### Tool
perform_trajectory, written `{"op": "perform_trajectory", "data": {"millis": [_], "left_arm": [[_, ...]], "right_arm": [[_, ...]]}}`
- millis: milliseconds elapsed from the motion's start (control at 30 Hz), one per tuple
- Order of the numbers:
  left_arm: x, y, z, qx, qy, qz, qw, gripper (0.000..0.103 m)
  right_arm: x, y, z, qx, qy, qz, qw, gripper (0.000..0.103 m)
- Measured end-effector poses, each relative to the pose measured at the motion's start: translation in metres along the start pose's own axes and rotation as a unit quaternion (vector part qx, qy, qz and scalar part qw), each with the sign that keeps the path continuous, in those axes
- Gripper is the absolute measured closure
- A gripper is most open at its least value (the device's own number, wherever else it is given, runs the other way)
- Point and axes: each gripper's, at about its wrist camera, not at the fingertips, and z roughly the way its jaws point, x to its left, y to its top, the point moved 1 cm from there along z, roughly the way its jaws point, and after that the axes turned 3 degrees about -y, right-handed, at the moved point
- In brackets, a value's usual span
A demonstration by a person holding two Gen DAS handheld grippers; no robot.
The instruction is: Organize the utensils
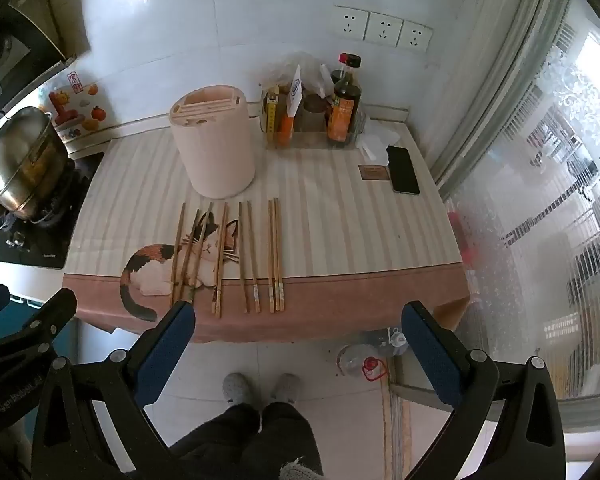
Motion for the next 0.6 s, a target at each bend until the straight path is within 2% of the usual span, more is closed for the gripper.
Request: {"op": "perform_trajectory", "data": {"millis": [167,233,600], "left_arm": [[-0.005,0.002,0.004,-0.005,0.006,0.005,1.0000,0.000],[0.001,0.003,-0.008,-0.007,-0.004,0.001,1.0000,0.000],[0.001,0.010,-0.016,-0.010,-0.005,0.003,0.9999,0.000]], "right_arm": [[-0.001,0.000,-0.001,-0.001,0.006,0.003,1.000,0.000],[-0.001,0.000,-0.001,-0.001,0.006,0.001,1.000,0.000],[0.001,-0.001,-0.003,-0.002,0.005,0.004,1.000,0.000]]}}
